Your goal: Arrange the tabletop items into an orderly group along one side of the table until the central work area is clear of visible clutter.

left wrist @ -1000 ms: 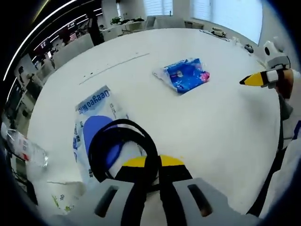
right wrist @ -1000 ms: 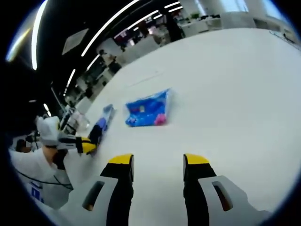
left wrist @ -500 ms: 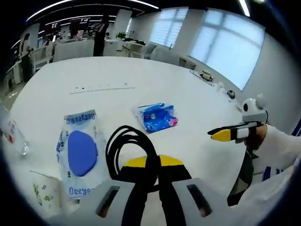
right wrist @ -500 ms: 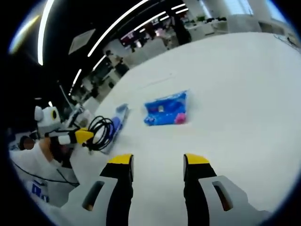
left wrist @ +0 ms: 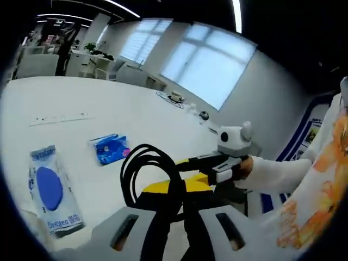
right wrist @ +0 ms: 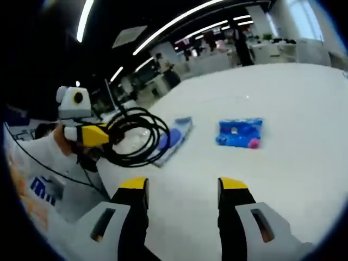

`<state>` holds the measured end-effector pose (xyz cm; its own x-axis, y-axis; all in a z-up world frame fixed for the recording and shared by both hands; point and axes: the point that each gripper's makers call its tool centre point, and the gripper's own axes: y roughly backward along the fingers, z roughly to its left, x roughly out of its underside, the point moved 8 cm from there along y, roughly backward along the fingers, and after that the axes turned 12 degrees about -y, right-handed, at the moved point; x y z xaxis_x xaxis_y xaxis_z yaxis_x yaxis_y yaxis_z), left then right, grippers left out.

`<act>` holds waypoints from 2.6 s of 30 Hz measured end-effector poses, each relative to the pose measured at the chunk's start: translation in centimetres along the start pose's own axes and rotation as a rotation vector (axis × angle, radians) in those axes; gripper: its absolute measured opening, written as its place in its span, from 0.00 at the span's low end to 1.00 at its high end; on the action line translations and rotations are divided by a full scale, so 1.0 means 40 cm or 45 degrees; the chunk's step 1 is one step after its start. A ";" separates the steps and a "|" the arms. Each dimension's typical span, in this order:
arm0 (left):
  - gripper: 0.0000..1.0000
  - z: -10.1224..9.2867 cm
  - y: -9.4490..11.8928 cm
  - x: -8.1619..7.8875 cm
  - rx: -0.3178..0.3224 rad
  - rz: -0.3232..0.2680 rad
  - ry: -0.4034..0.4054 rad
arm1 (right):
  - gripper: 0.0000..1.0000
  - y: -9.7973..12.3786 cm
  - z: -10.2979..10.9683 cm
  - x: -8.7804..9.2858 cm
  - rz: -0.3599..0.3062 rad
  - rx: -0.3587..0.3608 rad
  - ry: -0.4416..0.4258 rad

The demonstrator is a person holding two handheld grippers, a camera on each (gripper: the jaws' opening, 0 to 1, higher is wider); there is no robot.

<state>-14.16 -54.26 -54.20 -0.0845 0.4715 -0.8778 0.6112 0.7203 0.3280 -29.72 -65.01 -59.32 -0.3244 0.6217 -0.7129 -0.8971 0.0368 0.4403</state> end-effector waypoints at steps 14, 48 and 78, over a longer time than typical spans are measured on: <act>0.04 -0.130 0.025 0.007 0.548 -0.069 0.017 | 0.59 -0.015 0.135 -0.023 -0.002 -0.405 0.371; 0.12 -0.003 0.070 0.091 0.123 -0.132 0.311 | 0.02 -0.052 0.135 0.003 0.156 -0.212 -0.518; 0.14 0.062 0.092 0.124 -0.313 -0.269 0.433 | 0.03 -0.077 0.112 0.010 0.025 -0.440 -0.856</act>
<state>-10.38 -50.56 -58.21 -0.4649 0.4122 -0.7835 0.3518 0.8982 0.2637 -25.74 -61.35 -58.52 -0.1877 0.9671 -0.1716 -0.9720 -0.1577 0.1741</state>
